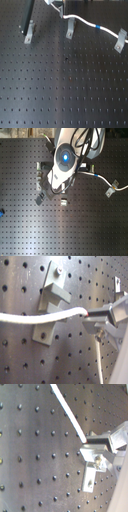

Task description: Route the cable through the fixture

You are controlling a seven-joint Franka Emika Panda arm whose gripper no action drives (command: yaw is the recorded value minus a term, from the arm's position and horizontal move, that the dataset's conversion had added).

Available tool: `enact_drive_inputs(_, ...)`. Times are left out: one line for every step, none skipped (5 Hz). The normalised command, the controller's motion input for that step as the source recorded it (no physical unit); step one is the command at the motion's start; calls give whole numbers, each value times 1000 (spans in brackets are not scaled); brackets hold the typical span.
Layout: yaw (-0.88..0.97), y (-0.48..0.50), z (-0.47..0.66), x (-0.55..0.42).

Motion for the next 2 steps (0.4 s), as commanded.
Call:
enact_drive_inputs(977,46,212,-32)
enact_drive_inputs(974,52,206,-31)
